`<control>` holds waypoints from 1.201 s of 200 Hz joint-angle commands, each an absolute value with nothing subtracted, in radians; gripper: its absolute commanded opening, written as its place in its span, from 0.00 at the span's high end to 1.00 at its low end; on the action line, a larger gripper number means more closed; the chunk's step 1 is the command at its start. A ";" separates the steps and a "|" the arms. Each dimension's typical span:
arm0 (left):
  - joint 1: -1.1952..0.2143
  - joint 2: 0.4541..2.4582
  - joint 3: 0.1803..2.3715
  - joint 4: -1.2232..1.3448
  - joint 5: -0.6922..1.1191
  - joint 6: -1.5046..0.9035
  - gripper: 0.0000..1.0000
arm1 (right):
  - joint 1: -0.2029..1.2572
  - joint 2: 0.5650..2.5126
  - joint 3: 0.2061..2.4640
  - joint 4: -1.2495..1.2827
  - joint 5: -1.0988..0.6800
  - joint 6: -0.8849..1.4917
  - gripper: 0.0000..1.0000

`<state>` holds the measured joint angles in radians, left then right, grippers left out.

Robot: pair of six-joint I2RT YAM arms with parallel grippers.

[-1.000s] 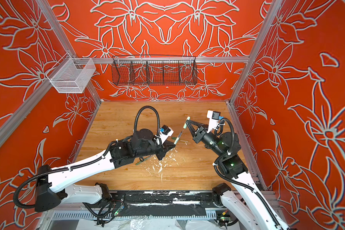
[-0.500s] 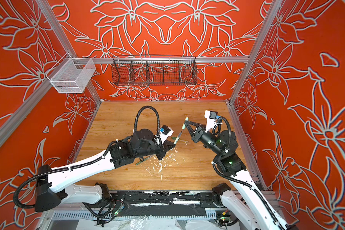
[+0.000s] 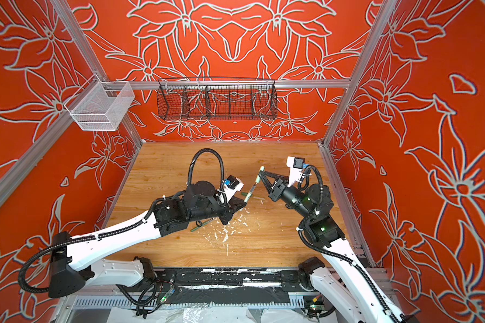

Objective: Insert pens into pen caps
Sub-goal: Put on the pen cap to the pen.

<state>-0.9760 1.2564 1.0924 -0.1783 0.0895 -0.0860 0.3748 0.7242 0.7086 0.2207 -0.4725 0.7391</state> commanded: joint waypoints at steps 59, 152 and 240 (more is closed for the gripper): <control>-0.982 1.240 1.099 -0.170 0.083 -0.072 1.00 | 0.370 0.718 0.692 0.288 -0.503 0.769 1.00; -0.982 1.242 1.104 -0.160 0.080 -0.070 1.00 | 0.371 0.703 0.654 0.307 -0.509 0.807 1.00; -0.982 1.238 1.099 -0.137 0.063 -0.067 1.00 | 0.371 0.672 0.573 0.431 -0.488 0.885 1.00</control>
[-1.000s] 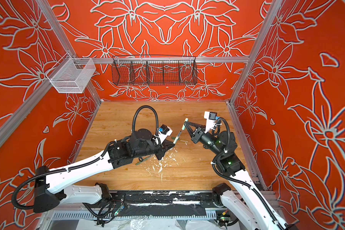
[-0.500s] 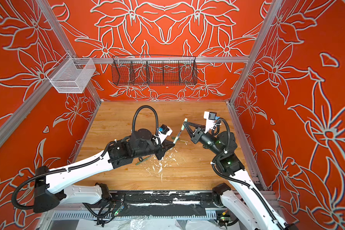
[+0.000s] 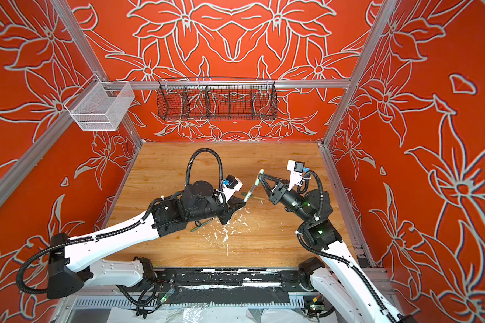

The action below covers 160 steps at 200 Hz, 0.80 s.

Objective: Insert pens into pen caps
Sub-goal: Put on the pen cap to the pen.

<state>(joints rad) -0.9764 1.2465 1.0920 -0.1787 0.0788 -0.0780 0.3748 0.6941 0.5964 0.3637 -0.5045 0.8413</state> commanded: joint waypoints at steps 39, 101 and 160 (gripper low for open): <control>-0.982 1.239 1.098 -0.120 0.057 -0.061 1.00 | 0.373 0.657 0.550 0.460 -0.488 0.910 1.00; -0.982 1.231 1.101 -0.082 0.052 -0.049 1.00 | 0.374 0.636 0.513 0.506 -0.476 0.920 1.00; -0.982 1.234 1.116 -0.069 0.044 -0.028 1.00 | 0.382 0.640 0.582 0.405 -0.520 0.826 1.00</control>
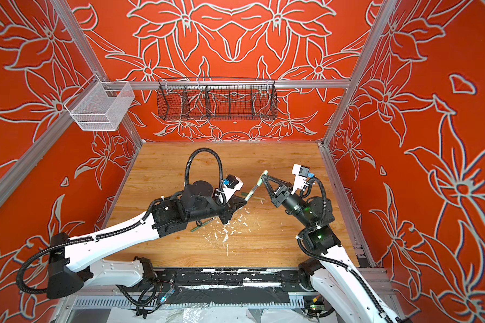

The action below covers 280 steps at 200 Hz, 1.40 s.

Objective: Insert pens into pen caps
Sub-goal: Put on the pen cap to the pen.

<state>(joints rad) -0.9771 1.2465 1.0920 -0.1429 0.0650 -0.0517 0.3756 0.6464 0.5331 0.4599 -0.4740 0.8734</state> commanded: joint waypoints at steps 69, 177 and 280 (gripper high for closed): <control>-0.982 1.223 1.126 0.009 0.050 -0.017 1.00 | 0.388 0.660 0.593 0.530 -0.541 0.829 1.00; -0.982 1.236 1.145 0.012 0.058 -0.019 1.00 | 0.419 0.691 0.781 0.195 -0.603 0.538 1.00; -0.982 1.228 1.158 0.003 0.056 0.005 1.00 | 0.425 0.682 0.840 0.028 -0.636 0.343 1.00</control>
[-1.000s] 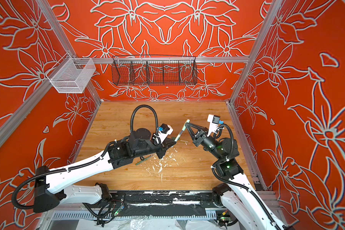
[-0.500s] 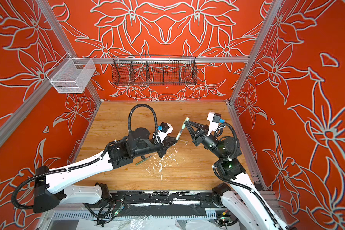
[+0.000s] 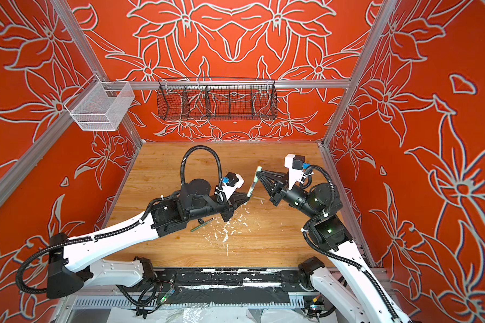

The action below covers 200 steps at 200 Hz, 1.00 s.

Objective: Insert pens into pen caps
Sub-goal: Put on the pen cap to the pen.

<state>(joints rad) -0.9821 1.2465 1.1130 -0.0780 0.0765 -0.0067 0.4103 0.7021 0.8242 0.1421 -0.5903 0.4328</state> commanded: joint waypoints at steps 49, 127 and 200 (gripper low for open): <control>-0.982 1.229 1.158 0.034 0.060 -0.012 1.00 | 0.426 0.650 0.759 0.181 -0.582 0.393 1.00; -0.982 1.223 1.161 0.037 0.082 -0.009 1.00 | 0.431 0.704 0.788 0.119 -0.623 0.336 0.98; -0.982 1.220 1.170 0.026 0.081 0.002 1.00 | 0.434 0.686 0.794 0.081 -0.613 0.314 0.72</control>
<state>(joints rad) -0.9829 1.2465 1.1183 -0.0402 0.0841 -0.0105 0.4278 0.6937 0.7788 0.1436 -0.5930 0.3500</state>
